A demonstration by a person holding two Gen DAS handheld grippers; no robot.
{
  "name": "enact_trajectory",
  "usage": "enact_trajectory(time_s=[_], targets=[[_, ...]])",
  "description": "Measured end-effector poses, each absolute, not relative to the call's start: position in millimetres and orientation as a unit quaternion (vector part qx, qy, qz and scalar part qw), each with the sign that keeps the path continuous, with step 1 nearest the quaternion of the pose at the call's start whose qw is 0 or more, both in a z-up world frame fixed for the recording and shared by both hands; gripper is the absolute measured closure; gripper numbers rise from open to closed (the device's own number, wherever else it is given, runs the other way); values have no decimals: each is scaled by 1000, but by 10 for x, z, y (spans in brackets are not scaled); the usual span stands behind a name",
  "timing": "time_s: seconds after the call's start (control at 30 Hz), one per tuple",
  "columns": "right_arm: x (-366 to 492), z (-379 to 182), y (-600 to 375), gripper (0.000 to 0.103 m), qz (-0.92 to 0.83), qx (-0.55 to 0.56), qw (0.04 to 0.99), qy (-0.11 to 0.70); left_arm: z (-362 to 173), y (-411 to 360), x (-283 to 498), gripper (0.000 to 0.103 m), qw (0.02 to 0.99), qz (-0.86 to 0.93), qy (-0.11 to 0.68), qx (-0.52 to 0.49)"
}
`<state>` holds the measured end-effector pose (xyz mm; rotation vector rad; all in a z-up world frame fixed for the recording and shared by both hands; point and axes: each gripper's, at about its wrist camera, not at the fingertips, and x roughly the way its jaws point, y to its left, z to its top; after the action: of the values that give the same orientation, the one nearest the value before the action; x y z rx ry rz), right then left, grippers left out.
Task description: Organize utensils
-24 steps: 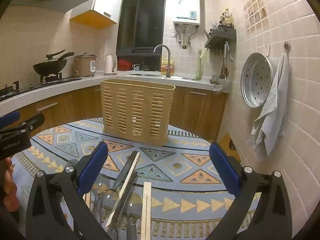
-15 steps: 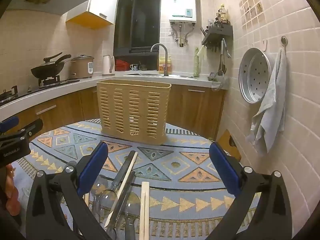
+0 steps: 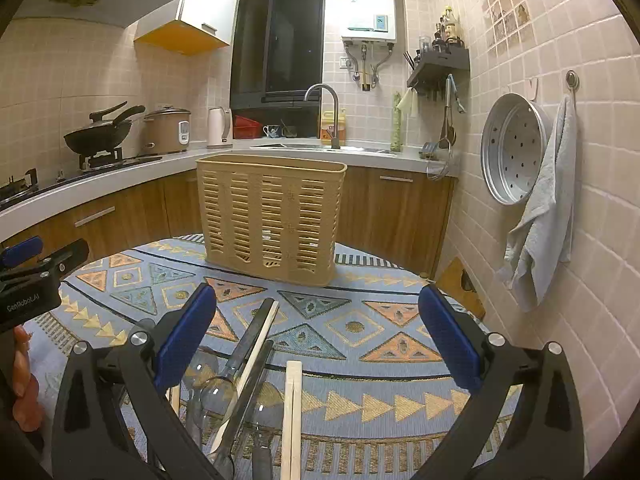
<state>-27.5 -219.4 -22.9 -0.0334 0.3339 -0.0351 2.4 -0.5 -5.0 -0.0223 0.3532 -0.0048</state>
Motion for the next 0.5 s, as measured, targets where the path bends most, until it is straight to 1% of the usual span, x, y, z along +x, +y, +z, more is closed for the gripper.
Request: enact_trajectory(time_s=[0.5], targets=[[-288,-210,-2143,6,-13,-25,986,163,-49,1,26,7,984,-7,177,-14]])
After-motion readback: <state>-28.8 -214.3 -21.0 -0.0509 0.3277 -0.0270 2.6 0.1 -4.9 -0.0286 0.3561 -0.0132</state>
